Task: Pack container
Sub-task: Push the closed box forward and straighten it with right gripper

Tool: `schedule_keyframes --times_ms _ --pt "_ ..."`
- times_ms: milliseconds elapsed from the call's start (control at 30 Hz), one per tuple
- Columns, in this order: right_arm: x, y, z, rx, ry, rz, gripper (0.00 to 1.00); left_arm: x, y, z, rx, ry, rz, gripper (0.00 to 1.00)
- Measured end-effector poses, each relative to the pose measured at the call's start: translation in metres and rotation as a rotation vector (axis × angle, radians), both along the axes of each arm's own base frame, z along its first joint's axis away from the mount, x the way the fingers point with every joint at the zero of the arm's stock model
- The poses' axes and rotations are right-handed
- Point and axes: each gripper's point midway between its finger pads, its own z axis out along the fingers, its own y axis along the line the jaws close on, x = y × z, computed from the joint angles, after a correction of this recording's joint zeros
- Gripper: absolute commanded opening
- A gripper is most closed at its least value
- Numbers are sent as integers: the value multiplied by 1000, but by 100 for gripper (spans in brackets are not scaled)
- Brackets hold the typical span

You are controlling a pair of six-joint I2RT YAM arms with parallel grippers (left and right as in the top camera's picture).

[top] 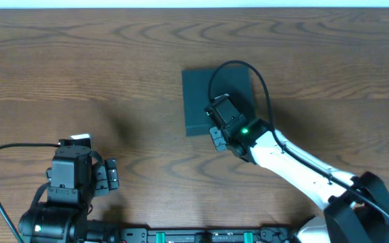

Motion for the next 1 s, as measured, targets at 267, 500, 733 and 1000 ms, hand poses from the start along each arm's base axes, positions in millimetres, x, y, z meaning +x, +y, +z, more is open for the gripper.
schedule_keyframes --times_ms 267,500,733,1000 --pt "13 8 -4 35 -29 1 1 0 0 0 0 0 0 95" --pt "24 18 1 75 -75 11 1 0 0 0 0 0 0 95" --pt "27 24 0 99 -80 19 1 0 0 0 0 0 0 95" --pt "38 28 4 112 -118 29 1 0 0 0 0 0 0 95"
